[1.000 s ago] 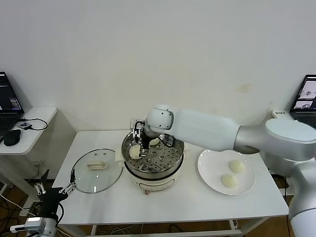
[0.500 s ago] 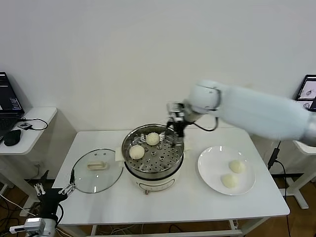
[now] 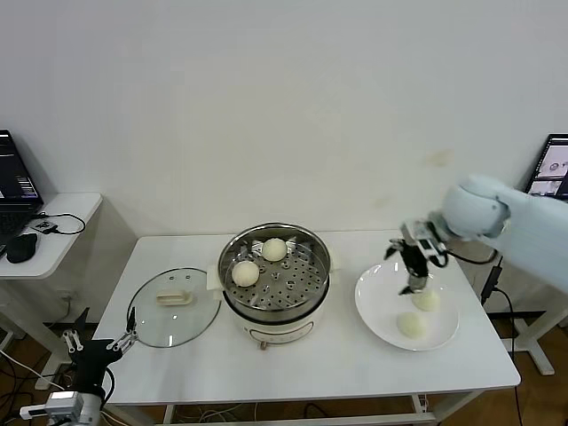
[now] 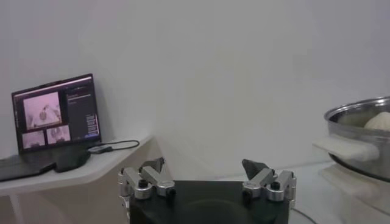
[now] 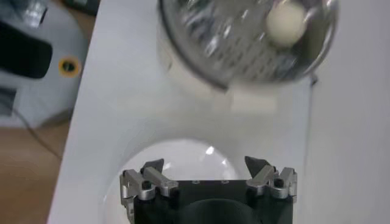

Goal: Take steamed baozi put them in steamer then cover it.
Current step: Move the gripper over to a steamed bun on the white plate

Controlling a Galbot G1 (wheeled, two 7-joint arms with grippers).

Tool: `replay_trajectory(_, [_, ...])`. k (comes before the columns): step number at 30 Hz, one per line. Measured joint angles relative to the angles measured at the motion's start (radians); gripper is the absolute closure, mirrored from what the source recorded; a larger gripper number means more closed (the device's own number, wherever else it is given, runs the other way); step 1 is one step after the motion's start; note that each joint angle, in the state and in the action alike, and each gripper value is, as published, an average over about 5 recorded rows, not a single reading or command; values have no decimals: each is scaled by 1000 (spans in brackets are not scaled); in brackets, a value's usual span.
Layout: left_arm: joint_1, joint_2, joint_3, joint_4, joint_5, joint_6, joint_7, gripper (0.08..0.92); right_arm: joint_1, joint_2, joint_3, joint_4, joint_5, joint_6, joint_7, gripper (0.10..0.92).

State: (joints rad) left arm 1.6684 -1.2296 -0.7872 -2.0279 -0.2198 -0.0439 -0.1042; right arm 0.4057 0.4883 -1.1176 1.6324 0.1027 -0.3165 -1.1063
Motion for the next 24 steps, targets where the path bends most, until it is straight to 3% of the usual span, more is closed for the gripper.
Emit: replay_trajectory(24, [3,-8,-23,8,-2,-5,-3,177,-486,5,335,-160,-241,70,24,203])
